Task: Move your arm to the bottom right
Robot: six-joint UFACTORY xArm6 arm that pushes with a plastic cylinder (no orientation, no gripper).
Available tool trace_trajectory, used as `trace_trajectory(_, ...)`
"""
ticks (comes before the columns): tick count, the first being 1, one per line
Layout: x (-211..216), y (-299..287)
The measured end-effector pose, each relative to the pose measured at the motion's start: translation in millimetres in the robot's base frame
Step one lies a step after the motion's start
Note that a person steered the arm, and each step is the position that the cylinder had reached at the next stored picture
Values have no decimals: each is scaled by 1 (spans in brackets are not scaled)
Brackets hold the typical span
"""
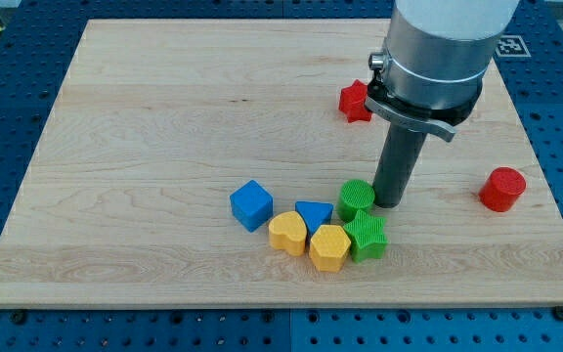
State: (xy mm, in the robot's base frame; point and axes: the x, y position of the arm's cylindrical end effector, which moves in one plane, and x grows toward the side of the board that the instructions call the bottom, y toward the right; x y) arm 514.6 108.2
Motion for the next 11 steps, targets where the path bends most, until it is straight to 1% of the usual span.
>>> trace_trajectory(1,0,7)
trace_trajectory(2,10,41)
trace_trajectory(3,10,43)
trace_trajectory(4,23,44)
trace_trajectory(6,30,44)
trace_trajectory(7,45,47)
trace_trajectory(10,47,47)
trace_trajectory(11,61,61)
